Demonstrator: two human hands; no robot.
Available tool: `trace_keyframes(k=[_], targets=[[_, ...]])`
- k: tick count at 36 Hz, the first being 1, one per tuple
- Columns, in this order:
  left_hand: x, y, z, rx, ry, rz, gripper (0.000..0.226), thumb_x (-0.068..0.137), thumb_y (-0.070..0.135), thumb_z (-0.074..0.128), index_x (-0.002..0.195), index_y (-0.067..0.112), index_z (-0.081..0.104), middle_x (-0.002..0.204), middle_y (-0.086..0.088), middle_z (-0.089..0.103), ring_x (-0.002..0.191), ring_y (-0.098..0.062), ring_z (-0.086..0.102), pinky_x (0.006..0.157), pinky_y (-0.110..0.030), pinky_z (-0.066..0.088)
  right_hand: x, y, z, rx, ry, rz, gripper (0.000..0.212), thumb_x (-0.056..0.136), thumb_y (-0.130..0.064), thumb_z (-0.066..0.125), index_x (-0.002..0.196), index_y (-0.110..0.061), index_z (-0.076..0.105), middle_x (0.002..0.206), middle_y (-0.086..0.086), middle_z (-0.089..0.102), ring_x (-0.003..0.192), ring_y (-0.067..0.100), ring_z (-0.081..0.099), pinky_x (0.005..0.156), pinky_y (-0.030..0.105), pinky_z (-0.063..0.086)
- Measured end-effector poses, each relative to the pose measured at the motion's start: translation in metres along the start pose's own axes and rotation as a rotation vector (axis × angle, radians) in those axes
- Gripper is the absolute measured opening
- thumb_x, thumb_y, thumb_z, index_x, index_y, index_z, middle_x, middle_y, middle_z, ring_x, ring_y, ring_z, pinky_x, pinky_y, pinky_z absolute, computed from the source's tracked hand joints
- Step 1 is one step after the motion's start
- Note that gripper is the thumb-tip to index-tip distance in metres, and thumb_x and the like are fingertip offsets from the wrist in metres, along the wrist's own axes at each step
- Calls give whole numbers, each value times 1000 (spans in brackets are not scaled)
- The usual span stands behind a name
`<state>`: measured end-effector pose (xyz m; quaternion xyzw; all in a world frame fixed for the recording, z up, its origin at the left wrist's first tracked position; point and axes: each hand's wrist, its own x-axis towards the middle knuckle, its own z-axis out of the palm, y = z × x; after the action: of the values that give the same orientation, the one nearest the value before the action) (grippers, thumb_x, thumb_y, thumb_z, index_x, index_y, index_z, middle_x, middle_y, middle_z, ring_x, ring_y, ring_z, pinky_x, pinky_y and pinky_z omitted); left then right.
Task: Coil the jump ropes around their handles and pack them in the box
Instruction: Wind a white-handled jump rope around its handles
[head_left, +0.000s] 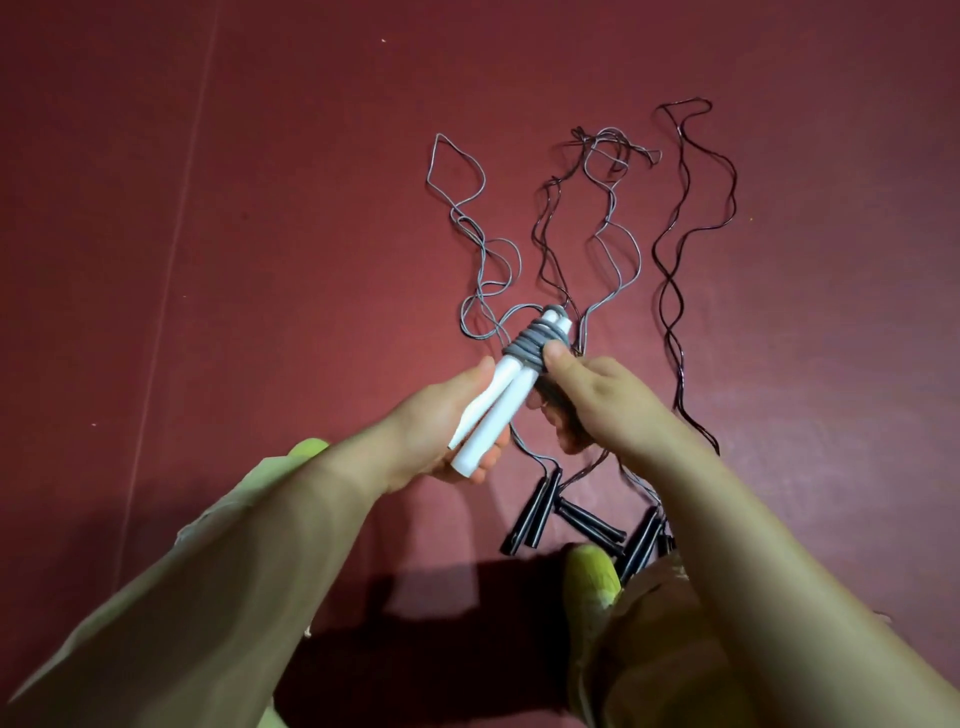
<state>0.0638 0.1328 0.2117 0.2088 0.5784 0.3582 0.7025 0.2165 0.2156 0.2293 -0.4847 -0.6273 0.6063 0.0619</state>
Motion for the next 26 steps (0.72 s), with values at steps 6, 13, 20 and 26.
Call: trace_keyframes(k=[6, 13, 20, 26], targets=[[5, 2, 0, 321, 221, 21, 49, 96, 53, 37, 69, 16, 56, 58, 2, 55, 49, -10, 49, 49, -22, 37, 3, 9, 7, -241, 153, 60, 63, 96, -57, 35, 69, -7, 62, 64, 11, 62, 61, 26, 57, 71, 39, 51], [13, -3, -8, 641, 423, 78, 54, 85, 67, 42, 67, 17, 48, 71, 1, 52, 71, -23, 47, 68, -34, 38, 3, 6, 14, -225, 120, 38, 77, 97, -61, 22, 66, -4, 64, 49, 1, 53, 48, 17, 52, 63, 32, 43], [7, 0, -6, 719, 470, 117, 40, 73, 54, 66, 82, 19, 48, 77, 4, 52, 64, -15, 45, 56, -30, 34, 2, 4, 22, -9, 123, 109, 69, 87, -75, 27, 64, -14, 48, 44, -5, 31, 41, 13, 29, 56, 31, 30], [2, 3, 0, 783, 431, 122, 43, 70, 49, 71, 83, 18, 45, 74, 8, 44, 58, -10, 39, 51, -29, 27, -2, -3, 20, -80, 222, 85, 61, 90, -64, 41, 48, -21, 34, 45, -9, 29, 42, 11, 26, 55, 30, 25]])
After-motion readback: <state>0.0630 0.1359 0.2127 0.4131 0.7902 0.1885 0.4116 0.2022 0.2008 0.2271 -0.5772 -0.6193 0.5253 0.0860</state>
